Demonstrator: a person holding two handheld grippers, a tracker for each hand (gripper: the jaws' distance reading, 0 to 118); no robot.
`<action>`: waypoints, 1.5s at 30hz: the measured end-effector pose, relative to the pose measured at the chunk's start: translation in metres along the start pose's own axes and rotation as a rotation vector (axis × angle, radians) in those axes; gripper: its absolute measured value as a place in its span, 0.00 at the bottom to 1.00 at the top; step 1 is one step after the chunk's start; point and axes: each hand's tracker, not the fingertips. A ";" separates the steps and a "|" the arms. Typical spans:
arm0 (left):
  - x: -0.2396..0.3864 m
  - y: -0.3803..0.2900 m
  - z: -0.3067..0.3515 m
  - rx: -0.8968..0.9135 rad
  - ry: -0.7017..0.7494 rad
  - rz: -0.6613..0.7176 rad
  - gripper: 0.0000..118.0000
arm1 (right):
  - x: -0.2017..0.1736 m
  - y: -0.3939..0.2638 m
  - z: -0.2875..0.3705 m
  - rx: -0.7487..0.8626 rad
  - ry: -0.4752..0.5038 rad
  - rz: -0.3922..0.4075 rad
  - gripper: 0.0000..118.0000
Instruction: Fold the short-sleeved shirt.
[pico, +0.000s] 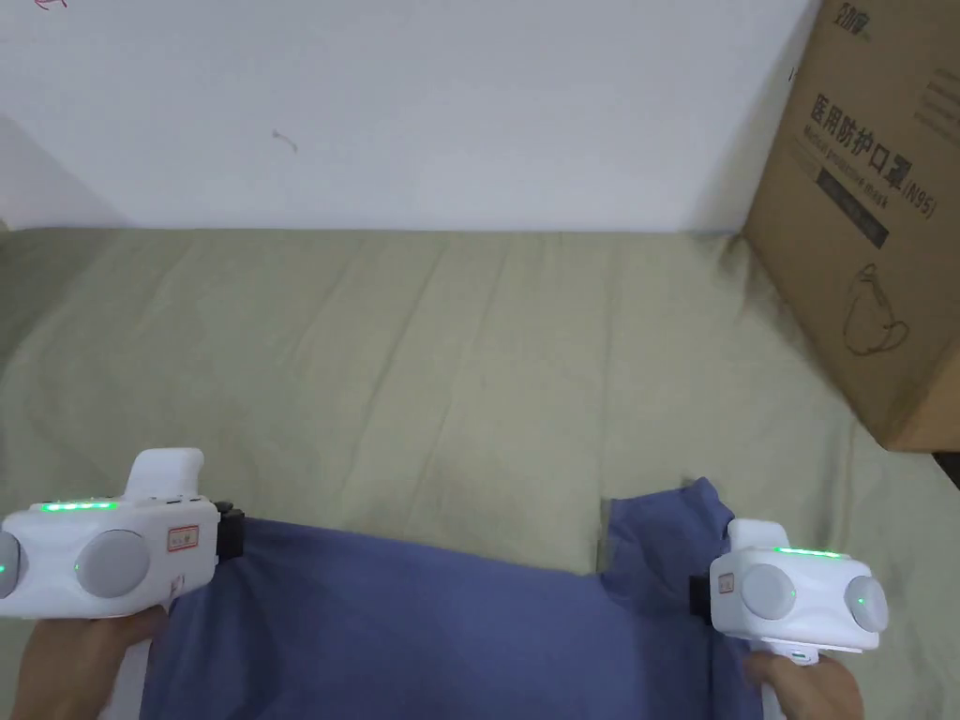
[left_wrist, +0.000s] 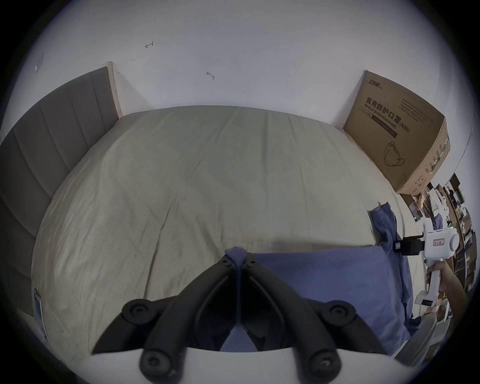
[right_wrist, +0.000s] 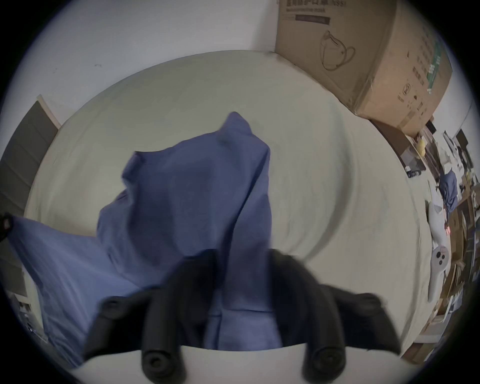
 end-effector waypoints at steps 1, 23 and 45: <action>-0.001 -0.001 0.001 -0.002 0.004 0.007 0.02 | -0.001 -0.001 0.004 0.000 0.025 -0.003 0.01; -0.020 0.152 0.245 0.509 0.055 0.058 0.02 | -0.041 0.101 0.343 0.863 0.186 0.098 0.01; -0.026 0.266 0.195 0.675 0.152 -0.034 0.02 | -0.052 0.234 0.328 1.050 0.266 0.100 0.01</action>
